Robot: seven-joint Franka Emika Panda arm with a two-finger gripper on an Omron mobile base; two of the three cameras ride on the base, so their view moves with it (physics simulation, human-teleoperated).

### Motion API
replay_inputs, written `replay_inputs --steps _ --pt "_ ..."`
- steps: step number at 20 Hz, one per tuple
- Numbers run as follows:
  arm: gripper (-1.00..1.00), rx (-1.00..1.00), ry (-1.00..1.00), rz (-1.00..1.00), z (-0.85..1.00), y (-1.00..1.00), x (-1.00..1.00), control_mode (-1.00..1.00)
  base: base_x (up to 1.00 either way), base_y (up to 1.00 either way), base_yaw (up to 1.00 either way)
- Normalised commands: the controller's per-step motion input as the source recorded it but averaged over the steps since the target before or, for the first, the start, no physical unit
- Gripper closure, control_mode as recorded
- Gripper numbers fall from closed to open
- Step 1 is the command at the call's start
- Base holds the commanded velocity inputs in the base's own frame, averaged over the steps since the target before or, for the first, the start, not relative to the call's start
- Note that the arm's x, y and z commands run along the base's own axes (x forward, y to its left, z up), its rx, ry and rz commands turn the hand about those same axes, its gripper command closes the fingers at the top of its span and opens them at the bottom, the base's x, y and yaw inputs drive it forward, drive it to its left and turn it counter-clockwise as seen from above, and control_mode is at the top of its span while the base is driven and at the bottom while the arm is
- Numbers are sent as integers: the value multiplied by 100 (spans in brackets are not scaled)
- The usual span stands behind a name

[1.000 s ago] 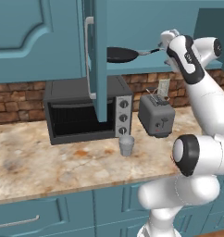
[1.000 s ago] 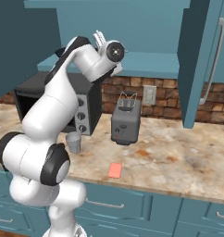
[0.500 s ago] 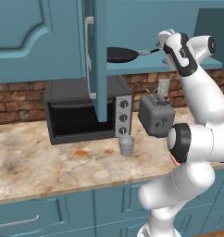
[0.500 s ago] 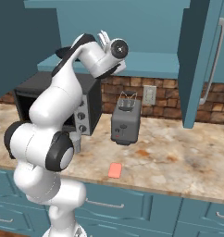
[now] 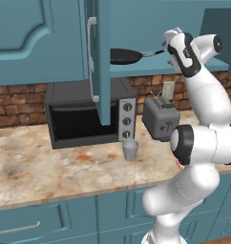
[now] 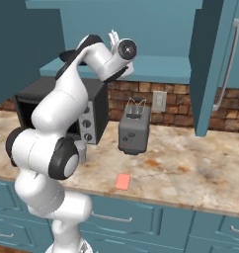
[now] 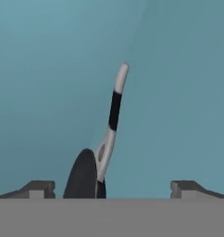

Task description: Pick the pan from the cabinet and place it on the stove. Then turn on the stove burner for the pan.

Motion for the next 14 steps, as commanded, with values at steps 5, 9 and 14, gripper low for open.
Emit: replay_inputs --steps 5,9,14 --pt "-100 -2 -10 2 9 0 27 -100 0 0 0" --pt "-100 -3 -6 4 10 0 35 -100 0 0 0" --pt "-100 -4 0 3 23 0 32 -100 0 0 0"
